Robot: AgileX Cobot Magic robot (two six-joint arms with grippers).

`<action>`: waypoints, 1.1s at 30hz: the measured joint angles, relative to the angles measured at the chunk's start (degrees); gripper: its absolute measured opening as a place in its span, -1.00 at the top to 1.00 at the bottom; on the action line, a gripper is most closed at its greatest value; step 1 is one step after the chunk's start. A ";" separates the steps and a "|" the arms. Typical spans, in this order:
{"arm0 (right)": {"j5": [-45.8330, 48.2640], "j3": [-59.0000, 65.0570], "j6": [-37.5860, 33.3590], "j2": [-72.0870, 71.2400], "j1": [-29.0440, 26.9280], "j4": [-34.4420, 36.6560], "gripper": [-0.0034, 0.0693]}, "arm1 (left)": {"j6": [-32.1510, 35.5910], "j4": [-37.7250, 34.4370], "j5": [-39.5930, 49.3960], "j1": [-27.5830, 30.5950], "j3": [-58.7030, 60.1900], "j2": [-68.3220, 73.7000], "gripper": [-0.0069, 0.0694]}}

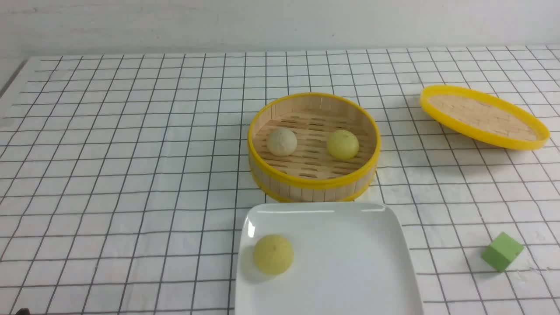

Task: Put the steamed buns into the plate on the white-black tablecloth.
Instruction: 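Reach toward a bun in the bamboo steamer with the right gripper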

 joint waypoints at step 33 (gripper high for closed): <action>0.00 0.00 0.00 0.00 0.00 -0.23 -0.13 | 0.18 10.03 0.59 0.00 0.00 0.00 0.13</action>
